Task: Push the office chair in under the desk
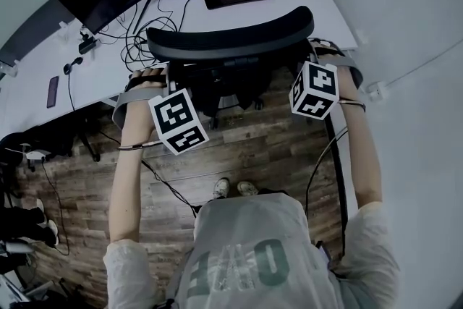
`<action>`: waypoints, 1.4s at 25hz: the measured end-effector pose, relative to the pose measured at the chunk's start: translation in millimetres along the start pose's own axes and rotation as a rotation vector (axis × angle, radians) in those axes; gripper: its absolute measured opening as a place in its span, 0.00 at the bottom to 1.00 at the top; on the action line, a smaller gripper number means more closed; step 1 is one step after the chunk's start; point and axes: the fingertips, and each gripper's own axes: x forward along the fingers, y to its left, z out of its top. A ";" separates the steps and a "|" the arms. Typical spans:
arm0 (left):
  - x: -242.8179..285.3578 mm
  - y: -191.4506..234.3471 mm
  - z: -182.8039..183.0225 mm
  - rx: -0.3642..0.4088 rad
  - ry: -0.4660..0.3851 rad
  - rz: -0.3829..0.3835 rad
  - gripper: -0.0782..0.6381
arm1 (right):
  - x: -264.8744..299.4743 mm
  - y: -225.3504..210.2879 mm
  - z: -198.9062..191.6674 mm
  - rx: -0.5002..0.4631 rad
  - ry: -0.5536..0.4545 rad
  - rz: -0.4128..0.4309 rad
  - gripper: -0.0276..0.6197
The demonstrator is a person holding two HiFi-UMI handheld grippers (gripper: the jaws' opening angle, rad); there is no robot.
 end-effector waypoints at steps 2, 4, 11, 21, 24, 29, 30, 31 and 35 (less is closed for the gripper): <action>-0.1 -0.2 -0.8 -0.002 0.013 -0.008 0.31 | 0.2 0.3 1.0 0.002 -0.011 -0.001 0.29; -0.3 -0.3 -0.1 -0.005 0.014 -0.013 0.31 | -0.4 0.8 0.3 0.002 -0.012 -0.001 0.29; 0.2 -1.0 0.1 -0.016 0.026 -0.009 0.31 | -0.3 0.7 -0.4 0.006 -0.006 -0.010 0.29; 2.0 0.5 -3.2 -0.075 0.012 -0.039 0.31 | -1.5 -0.1 3.0 0.081 0.022 0.018 0.29; -2.0 -1.5 -3.1 -0.162 -0.025 -0.067 0.31 | -11.9 -4.3 8.3 0.124 -0.016 -0.030 0.29; -29.6 3.9 -1.9 -0.234 -0.077 -0.034 0.33 | -42.0 -8.7 28.7 0.242 -0.149 -0.068 0.29; -38.7 7.7 1.5 -0.258 -0.108 -0.010 0.33 | -50.5 -9.9 35.3 0.262 -0.184 -0.079 0.29; -48.7 11.5 6.1 -0.284 -0.143 0.018 0.33 | -60.9 -11.1 43.7 0.288 -0.228 -0.093 0.29; -99.3 26.8 30.9 -0.467 -0.336 0.167 0.25 | -117.9 -16.7 87.5 0.413 -0.445 -0.175 0.18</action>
